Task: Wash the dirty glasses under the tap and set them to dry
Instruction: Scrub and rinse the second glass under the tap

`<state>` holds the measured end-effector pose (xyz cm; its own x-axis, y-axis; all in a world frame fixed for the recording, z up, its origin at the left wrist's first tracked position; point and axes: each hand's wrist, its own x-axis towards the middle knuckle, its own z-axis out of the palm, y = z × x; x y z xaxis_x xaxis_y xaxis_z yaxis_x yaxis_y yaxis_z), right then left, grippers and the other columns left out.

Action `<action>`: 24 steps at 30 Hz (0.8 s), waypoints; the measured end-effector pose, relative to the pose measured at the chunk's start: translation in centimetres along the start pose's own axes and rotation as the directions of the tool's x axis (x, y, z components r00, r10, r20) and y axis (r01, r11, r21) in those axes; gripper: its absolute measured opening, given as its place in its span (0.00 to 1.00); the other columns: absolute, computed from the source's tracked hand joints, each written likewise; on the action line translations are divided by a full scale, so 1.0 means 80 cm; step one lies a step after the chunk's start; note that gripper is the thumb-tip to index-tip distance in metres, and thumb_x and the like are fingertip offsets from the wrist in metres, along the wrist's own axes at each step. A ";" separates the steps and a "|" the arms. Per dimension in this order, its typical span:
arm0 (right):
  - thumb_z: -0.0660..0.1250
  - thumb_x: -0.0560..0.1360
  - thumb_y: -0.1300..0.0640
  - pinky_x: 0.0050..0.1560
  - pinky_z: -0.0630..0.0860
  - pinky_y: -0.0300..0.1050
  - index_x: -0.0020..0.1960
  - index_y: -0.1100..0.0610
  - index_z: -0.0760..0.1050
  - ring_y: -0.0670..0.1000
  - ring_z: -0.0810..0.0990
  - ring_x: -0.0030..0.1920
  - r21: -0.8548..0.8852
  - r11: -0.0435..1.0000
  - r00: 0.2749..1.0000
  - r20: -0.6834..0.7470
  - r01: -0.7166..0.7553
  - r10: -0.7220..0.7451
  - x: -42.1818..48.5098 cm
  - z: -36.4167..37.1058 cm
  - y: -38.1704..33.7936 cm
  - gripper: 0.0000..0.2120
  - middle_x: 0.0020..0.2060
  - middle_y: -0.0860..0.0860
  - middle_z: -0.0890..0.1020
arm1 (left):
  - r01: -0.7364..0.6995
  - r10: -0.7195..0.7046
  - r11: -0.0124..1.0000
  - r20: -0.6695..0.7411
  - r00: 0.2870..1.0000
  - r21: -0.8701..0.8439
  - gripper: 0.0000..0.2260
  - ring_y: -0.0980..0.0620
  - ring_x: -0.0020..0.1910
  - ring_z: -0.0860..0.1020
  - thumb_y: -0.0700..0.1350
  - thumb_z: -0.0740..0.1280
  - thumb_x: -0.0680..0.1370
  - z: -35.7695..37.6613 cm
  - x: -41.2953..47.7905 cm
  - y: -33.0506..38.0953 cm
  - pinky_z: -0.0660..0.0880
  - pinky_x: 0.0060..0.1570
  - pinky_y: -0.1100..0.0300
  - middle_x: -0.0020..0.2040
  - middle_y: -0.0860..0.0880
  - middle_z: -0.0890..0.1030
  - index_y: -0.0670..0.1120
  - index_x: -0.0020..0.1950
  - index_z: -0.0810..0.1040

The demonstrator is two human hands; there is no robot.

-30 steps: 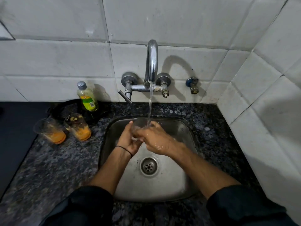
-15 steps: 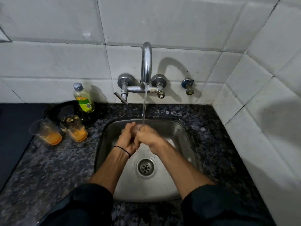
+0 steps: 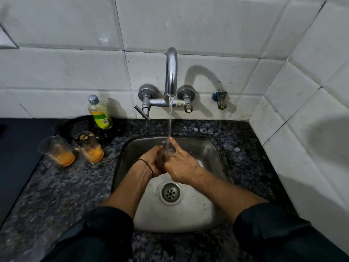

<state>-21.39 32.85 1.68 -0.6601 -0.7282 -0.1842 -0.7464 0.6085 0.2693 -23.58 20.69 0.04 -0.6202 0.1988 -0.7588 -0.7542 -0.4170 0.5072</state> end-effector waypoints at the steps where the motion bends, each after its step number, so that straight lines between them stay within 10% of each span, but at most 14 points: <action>1: 0.61 0.77 0.59 0.76 0.31 0.64 0.71 0.53 0.73 0.51 0.61 0.78 -0.019 1.000 1.000 0.003 0.000 0.000 -0.003 0.004 -0.001 0.22 0.72 0.52 0.73 | 0.014 -0.013 1.000 -0.027 1.000 0.023 0.16 0.44 0.44 0.78 0.52 0.58 0.83 0.001 -0.001 -0.002 0.76 0.44 0.51 0.43 0.40 0.82 0.41 0.55 0.78; 4: 0.65 0.74 0.63 0.79 0.39 0.57 0.69 0.54 0.74 0.50 0.67 0.75 0.274 0.946 0.985 0.063 -0.173 0.162 -0.007 0.006 -0.016 0.23 0.69 0.53 0.76 | -0.014 0.014 1.000 -0.019 1.000 -0.006 0.12 0.43 0.46 0.79 0.47 0.60 0.81 -0.002 0.006 -0.008 0.76 0.44 0.50 0.45 0.39 0.81 0.41 0.51 0.78; 6: 0.68 0.68 0.65 0.76 0.60 0.49 0.65 0.53 0.77 0.52 0.76 0.66 0.750 0.565 0.909 0.115 -0.344 0.400 0.002 0.007 -0.021 0.25 0.61 0.52 0.82 | -0.126 0.126 0.988 -0.003 0.992 -0.094 0.08 0.46 0.42 0.80 0.43 0.61 0.80 -0.007 0.017 -0.015 0.78 0.39 0.53 0.44 0.41 0.80 0.42 0.47 0.78; 8: 0.68 0.63 0.65 0.51 0.80 0.47 0.58 0.52 0.82 0.52 0.83 0.53 0.945 -0.012 0.839 0.295 -0.326 0.458 0.012 0.007 -0.020 0.24 0.49 0.52 0.86 | -0.239 0.240 0.956 -0.017 0.971 -0.171 0.08 0.50 0.33 0.81 0.42 0.62 0.80 -0.012 0.021 -0.026 0.79 0.31 0.60 0.38 0.43 0.78 0.43 0.43 0.77; 11: 0.66 0.71 0.63 0.35 0.76 0.40 0.56 0.54 0.83 0.51 0.82 0.43 0.899 -0.354 0.844 0.387 -0.257 0.372 0.018 0.010 -0.017 0.16 0.46 0.60 0.85 | -0.284 0.292 0.932 0.002 0.956 -0.224 0.11 0.52 0.28 0.80 0.43 0.61 0.82 -0.017 0.015 -0.037 0.77 0.28 0.61 0.33 0.44 0.78 0.44 0.41 0.74; 13: 0.64 0.70 0.60 0.49 0.79 0.45 0.52 0.54 0.84 0.55 0.83 0.53 0.938 -0.208 0.849 0.342 -0.279 0.403 0.015 0.007 -0.019 0.14 0.52 0.59 0.85 | -0.250 0.248 0.954 -0.036 0.968 -0.163 0.10 0.51 0.31 0.80 0.44 0.61 0.82 -0.020 0.014 -0.032 0.79 0.31 0.57 0.32 0.46 0.80 0.44 0.43 0.75; 16: 0.66 0.73 0.61 0.79 0.47 0.57 0.61 0.52 0.80 0.55 0.67 0.74 0.644 0.707 0.950 0.108 -0.292 0.294 0.011 0.009 -0.023 0.18 0.68 0.54 0.77 | -0.071 0.073 0.994 0.015 0.997 -0.087 0.16 0.45 0.45 0.80 0.51 0.61 0.82 -0.017 0.011 -0.015 0.76 0.50 0.48 0.39 0.41 0.85 0.41 0.48 0.81; 17: 0.67 0.73 0.63 0.79 0.37 0.58 0.66 0.53 0.77 0.54 0.60 0.78 0.482 0.849 0.974 0.059 -0.219 0.217 0.009 0.007 -0.026 0.22 0.73 0.54 0.72 | -0.032 0.034 0.996 0.025 0.999 -0.083 0.17 0.43 0.46 0.81 0.53 0.61 0.82 -0.016 0.007 -0.009 0.75 0.52 0.48 0.40 0.40 0.85 0.41 0.49 0.82; 21: 0.67 0.74 0.61 0.79 0.38 0.58 0.66 0.55 0.76 0.55 0.66 0.75 0.405 0.901 0.988 0.044 -0.155 0.150 0.016 -0.004 -0.019 0.20 0.68 0.56 0.76 | -0.084 0.092 0.987 0.054 0.994 -0.140 0.13 0.49 0.31 0.82 0.46 0.58 0.83 -0.015 0.010 -0.017 0.79 0.36 0.60 0.33 0.45 0.82 0.44 0.48 0.79; 24: 0.69 0.69 0.58 0.69 0.70 0.52 0.47 0.54 0.81 0.56 0.81 0.54 0.764 0.541 0.912 0.146 -0.350 0.384 0.027 -0.015 -0.017 0.07 0.47 0.54 0.84 | -0.140 0.151 0.950 0.016 0.988 -0.279 0.14 0.52 0.31 0.78 0.45 0.58 0.81 -0.017 0.023 -0.035 0.74 0.39 0.59 0.31 0.47 0.78 0.44 0.40 0.78</action>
<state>-21.73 30.09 2.04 -0.9008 -0.3841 -0.2024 -0.2370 0.8256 -0.5120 -22.35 20.99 -3.36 -0.7303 0.1479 -0.6669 -0.5691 -0.6718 0.4741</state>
